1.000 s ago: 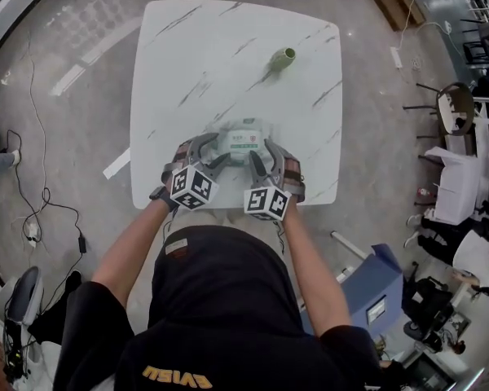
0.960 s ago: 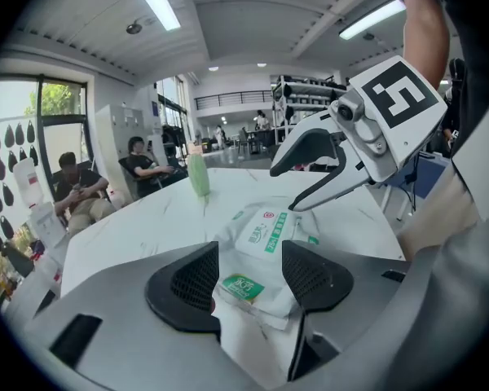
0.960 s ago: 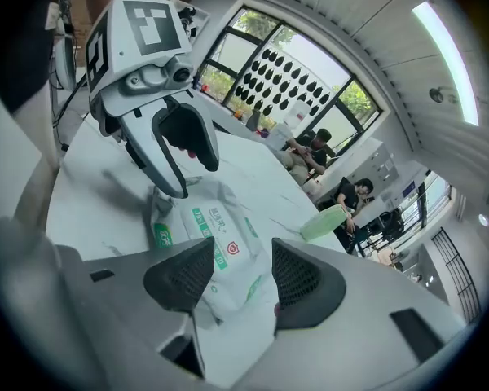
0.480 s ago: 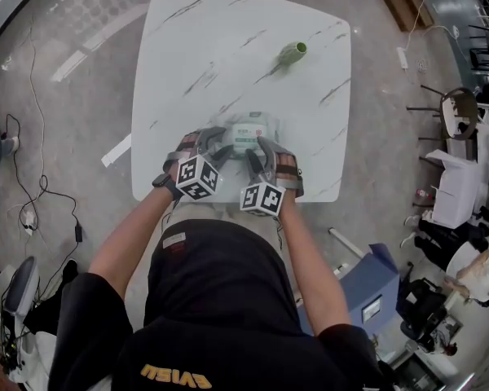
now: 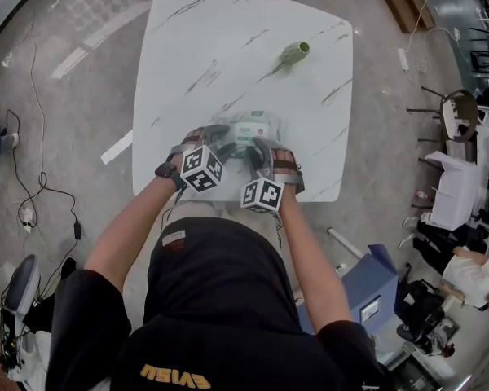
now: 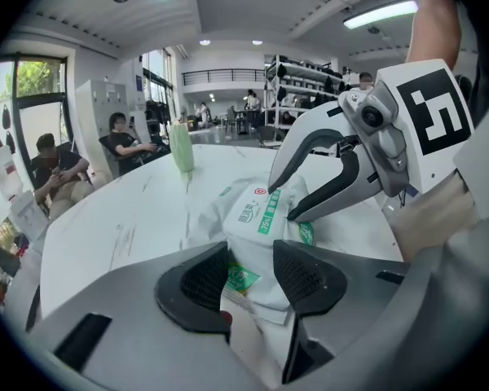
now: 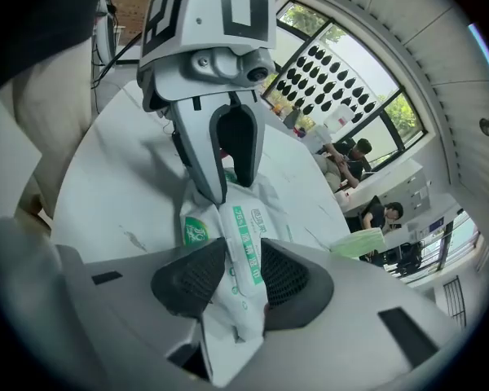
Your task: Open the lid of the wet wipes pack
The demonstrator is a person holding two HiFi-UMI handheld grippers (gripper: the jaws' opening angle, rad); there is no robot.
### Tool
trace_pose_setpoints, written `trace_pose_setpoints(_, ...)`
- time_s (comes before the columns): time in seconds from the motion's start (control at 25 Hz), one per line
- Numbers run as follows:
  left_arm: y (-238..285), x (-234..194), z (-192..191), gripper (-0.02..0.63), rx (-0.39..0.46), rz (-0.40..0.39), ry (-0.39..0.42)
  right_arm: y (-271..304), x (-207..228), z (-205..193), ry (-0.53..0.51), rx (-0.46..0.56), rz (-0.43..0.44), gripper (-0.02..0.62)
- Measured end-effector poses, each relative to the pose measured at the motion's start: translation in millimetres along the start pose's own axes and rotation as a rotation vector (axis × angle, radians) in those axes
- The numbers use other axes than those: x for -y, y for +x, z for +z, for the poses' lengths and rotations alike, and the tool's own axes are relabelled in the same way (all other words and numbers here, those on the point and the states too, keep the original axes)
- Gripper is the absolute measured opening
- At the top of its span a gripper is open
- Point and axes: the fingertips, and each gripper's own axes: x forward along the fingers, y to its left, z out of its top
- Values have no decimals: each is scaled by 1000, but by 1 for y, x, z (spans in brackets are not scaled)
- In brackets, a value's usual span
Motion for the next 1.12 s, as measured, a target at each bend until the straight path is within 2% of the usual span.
trace_pose_setpoints(0.12, 2, 1, -1, 186, -41, -32, 21, 3, -8, 1, -10, 7, 32, 78)
trace_pose_setpoints(0.2, 3, 1, 0, 184, -66, -50, 33, 3, -9, 2, -18, 7, 31, 55)
trace_pose_setpoints(0.52, 3, 1, -1, 179, -72, -56, 30, 5, -14, 1, 17, -15, 100, 25)
trace_pose_setpoints(1.12, 1, 1, 1, 178, -53, -62, 25, 0, -11, 2, -4, -8, 72, 17)
